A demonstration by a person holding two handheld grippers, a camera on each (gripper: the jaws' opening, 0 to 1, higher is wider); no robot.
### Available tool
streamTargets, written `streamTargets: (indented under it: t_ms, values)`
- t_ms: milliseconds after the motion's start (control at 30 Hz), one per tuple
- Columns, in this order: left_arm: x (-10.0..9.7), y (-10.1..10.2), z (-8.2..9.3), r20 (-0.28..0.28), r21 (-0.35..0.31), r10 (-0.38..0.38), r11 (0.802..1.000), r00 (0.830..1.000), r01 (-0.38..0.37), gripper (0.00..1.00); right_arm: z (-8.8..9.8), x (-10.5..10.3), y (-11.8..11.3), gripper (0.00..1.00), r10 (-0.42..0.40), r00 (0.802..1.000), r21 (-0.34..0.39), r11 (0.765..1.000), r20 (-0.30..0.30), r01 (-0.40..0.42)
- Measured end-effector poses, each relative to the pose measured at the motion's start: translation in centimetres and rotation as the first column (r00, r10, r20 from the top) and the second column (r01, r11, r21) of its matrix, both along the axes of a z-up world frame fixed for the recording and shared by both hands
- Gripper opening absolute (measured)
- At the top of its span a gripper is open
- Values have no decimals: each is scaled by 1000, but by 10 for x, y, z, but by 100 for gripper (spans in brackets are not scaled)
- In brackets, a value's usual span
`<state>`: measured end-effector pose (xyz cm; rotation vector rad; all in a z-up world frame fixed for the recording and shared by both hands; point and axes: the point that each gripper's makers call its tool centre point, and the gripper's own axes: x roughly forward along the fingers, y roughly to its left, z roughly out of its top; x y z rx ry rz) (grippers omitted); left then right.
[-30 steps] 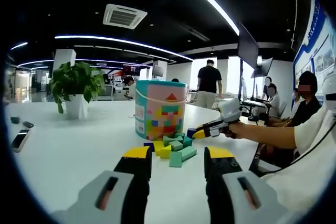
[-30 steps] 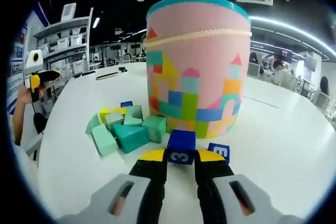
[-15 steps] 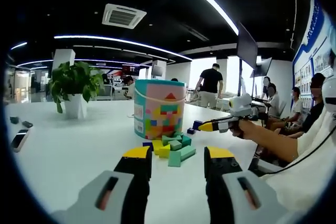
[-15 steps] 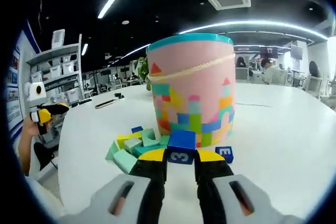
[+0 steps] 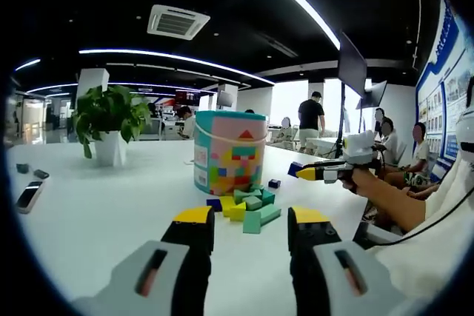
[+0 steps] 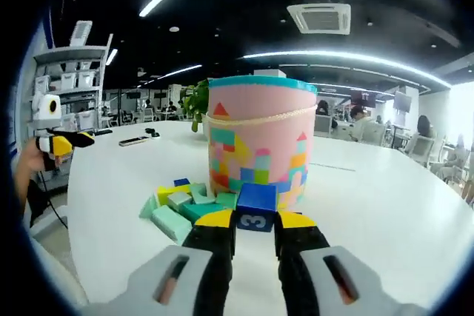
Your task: Arrange the toys in the designated storage area by placing each visible toy with the group until no toy remains scattered across the table.
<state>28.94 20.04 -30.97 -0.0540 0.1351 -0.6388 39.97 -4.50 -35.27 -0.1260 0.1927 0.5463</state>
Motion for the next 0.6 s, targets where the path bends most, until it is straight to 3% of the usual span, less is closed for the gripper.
streamTargets:
  t_ms: [367, 467, 600]
  values:
    - [-2, 2, -2, -5, 2, 0, 1000, 1000, 0, 40, -5, -5, -6, 20, -12, 1000, -24, 1000, 0, 12]
    - [-2, 1, -2, -2, 4, -3, 1000, 1000, 3, 40, 7, 0, -6, 20, -19, 999, 27, 999, 41, 18]
    - [-1, 1, -5, -10, 5, -7, 1000, 1000, 7, 40, 30, 9, 1, 20, 6, 997, 35, 999, 72, -9]
